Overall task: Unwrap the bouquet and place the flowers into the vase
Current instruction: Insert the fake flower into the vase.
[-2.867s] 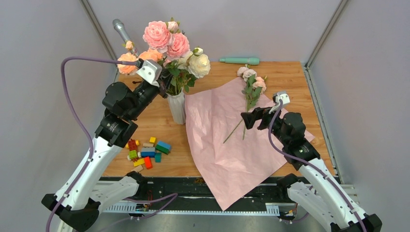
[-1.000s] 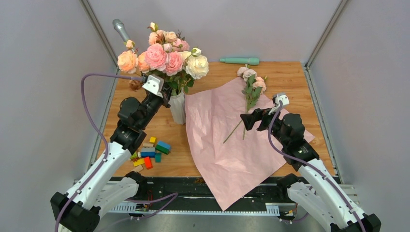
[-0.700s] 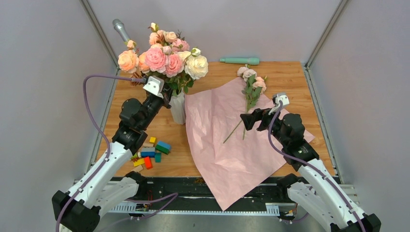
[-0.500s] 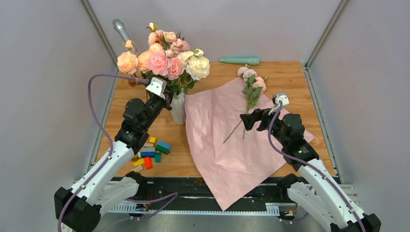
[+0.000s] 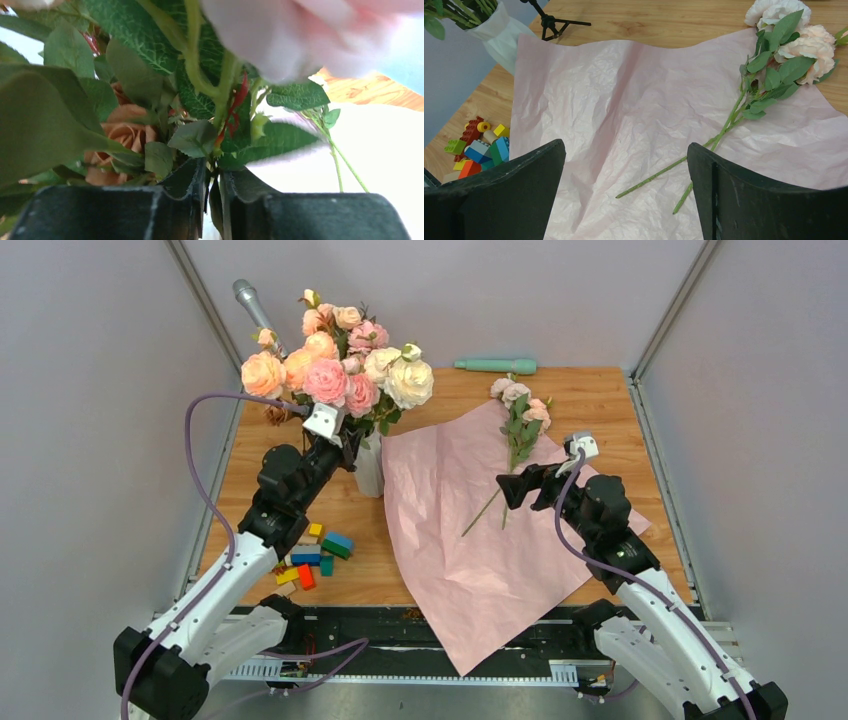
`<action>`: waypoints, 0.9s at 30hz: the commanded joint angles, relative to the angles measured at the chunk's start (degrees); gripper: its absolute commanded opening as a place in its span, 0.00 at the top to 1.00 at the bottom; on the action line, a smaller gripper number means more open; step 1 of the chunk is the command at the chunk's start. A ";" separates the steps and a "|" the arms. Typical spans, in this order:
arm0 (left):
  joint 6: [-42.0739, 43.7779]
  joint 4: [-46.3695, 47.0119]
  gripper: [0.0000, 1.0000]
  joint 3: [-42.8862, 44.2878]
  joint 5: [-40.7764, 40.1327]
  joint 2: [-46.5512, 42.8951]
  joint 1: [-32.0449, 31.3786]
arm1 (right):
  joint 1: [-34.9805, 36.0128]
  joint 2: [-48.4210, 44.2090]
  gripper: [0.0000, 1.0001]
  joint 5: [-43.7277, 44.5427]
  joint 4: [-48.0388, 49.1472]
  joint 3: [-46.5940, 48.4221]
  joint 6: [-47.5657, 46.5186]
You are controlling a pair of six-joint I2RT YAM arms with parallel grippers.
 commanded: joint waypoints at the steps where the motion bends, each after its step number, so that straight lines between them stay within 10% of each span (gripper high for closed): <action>1: -1.93 -4.62 0.72 1.66 0.44 -1.23 0.07 | -0.20 -0.06 0.07 -0.67 2.78 -0.49 0.90; 21: -3.28 -17.49 0.04 3.15 2.16 -11.61 0.06 | -0.18 2.35 0.10 6.15 -5.23 3.76 3.91; 27: -2.52 -28.36 0.00 5.99 1.96 -9.26 0.16 | -5.77 11.25 0.17 3.08 -7.91 4.26 10.54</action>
